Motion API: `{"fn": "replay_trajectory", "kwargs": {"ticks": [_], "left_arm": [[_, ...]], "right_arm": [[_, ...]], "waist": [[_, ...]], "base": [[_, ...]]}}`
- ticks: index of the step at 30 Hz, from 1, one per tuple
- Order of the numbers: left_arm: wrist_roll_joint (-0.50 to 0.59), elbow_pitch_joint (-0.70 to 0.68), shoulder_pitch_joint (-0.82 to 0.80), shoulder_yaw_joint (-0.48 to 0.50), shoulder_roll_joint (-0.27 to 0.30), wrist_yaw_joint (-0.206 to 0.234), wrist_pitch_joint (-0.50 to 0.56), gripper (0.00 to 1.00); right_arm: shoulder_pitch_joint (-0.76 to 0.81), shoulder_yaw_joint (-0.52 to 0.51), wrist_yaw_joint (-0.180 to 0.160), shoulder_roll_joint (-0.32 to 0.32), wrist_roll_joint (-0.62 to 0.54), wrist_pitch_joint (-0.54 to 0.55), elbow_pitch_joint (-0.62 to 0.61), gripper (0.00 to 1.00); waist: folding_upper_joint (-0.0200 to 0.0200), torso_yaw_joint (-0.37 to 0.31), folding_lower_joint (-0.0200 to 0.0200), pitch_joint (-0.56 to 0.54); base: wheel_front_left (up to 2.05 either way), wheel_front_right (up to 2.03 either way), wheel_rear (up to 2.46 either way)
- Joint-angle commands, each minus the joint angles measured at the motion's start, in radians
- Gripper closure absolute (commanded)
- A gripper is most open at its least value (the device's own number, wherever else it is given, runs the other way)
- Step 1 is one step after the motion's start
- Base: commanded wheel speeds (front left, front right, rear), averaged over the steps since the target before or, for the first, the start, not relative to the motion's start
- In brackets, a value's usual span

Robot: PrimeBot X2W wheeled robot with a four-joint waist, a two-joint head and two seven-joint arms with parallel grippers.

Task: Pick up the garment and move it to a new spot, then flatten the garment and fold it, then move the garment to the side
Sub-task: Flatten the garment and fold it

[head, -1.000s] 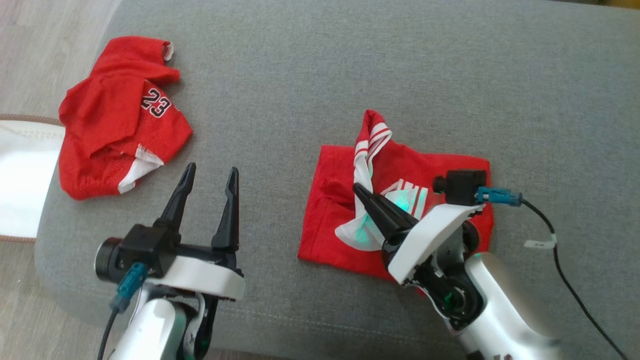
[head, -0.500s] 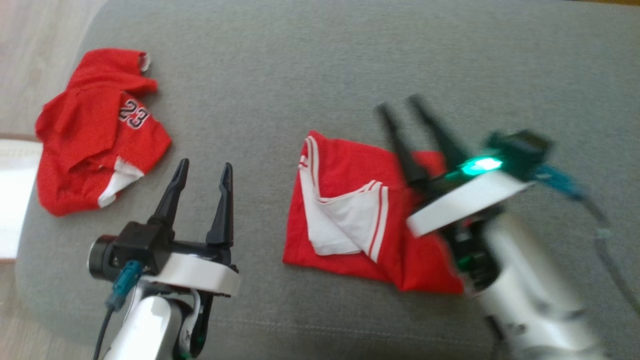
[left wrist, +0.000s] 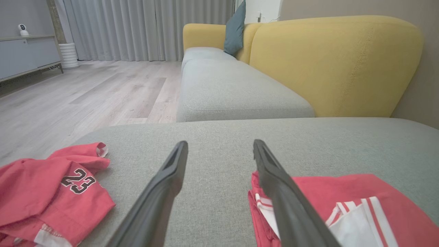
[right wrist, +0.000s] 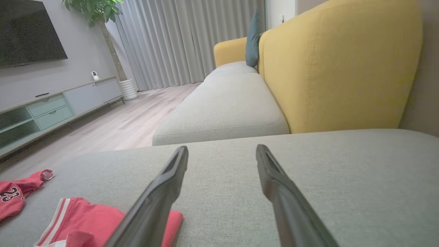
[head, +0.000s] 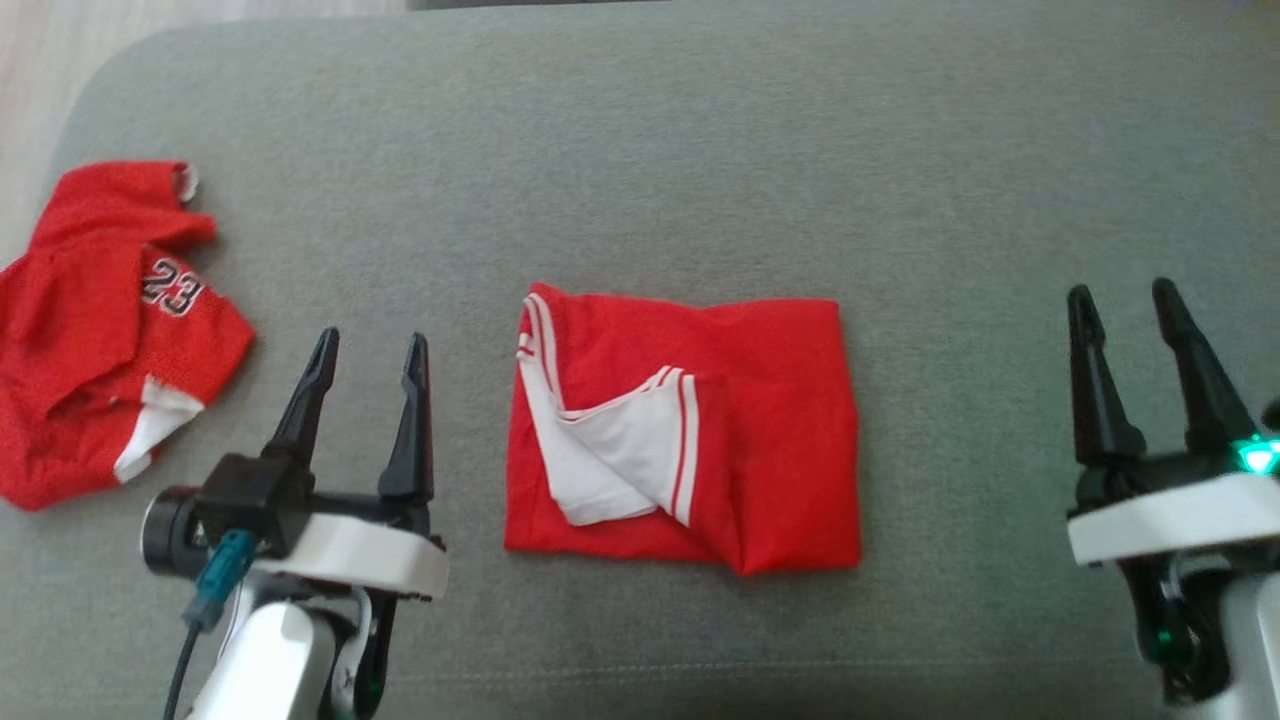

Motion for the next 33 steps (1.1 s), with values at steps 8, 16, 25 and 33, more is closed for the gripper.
{"fn": "replay_trajectory", "kwargs": {"ticks": [8,16,25,33], "left_arm": [[-0.007,-0.030,-0.005,0.054,0.036,0.014,-0.008,0.00],[-0.009,-0.030,-0.006,0.052,0.041,0.020,-0.005,0.00],[-0.005,-0.033,-0.025,0.040,0.038,0.021,-0.006,0.00],[-0.003,-0.027,-0.067,0.028,0.023,0.011,-0.009,0.00]], "right_arm": [[0.094,-0.024,0.004,0.024,-0.051,0.059,-0.165,0.00],[0.106,-0.025,0.004,0.033,-0.055,0.080,-0.188,0.00],[0.073,-0.004,0.004,0.028,-0.097,0.130,-0.149,0.95],[-0.031,0.218,0.004,0.066,-0.056,0.142,0.041,1.00]], "waist": [[-0.0001,-0.036,0.0000,-0.008],[-0.0001,-0.032,0.0000,0.000],[-0.0001,-0.004,0.0000,0.020],[-0.0001,0.067,0.0000,0.064]], "base": [[0.00,0.00,0.00],[0.00,0.00,0.00],[0.00,0.00,0.00],[0.00,0.00,0.00]]}}
